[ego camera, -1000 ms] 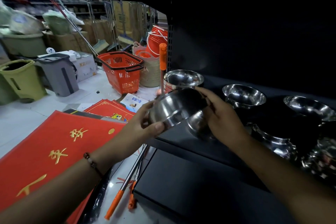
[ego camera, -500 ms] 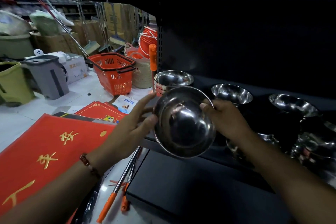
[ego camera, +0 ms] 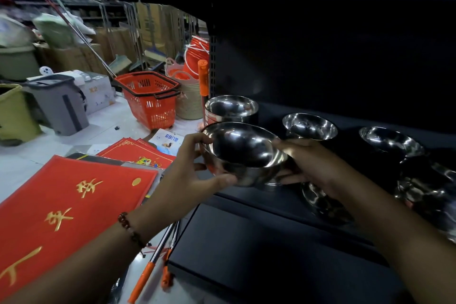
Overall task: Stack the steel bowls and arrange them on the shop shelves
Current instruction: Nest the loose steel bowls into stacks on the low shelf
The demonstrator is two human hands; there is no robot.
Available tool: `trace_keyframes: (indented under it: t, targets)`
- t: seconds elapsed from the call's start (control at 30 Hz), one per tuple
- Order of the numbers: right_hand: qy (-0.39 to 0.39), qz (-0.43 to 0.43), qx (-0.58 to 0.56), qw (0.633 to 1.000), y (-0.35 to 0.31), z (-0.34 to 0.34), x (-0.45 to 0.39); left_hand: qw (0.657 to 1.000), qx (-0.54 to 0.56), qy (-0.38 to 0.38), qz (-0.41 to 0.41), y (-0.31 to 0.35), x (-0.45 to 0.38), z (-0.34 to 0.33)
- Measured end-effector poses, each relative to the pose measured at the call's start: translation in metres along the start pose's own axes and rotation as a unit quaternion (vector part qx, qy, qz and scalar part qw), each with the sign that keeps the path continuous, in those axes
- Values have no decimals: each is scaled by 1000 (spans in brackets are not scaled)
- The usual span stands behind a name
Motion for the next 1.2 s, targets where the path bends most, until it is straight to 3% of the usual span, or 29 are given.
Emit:
trace_keyframes:
  t: [0.1, 0.23, 0.37, 0.53, 0.93, 1.2]
  targets:
    - [16, 91, 68, 993, -11, -4, 6, 999, 30, 14, 14, -8, -3, 2]
    - [-40, 186, 117, 975, -22, -19, 21, 996, 73, 31, 29, -18, -8, 5]
    - [-61, 271, 237, 931, -23, -35, 25, 992, 112, 58, 30, -20, -18, 8]
    - [23, 333, 243, 911, -26, -40, 12, 991, 109, 81, 6, -21, -36, 5]
    - [95, 369, 126, 916, -43, -30, -63, 965, -39, 253, -58, -29, -94, 4]
    - [86, 361, 152, 916, -44, -41, -114, 960, -49, 276, -20, -58, -127, 3]
Point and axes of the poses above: each hand's wrist, its own x-axis away from the middle knuckle, its own z-axis out of the back of the hand, y = z × x, the point moved 6 cm from there along -x, towards the middle knuckle, and after that the axes turned 11 degrees about -x, right-handed, at the moved point
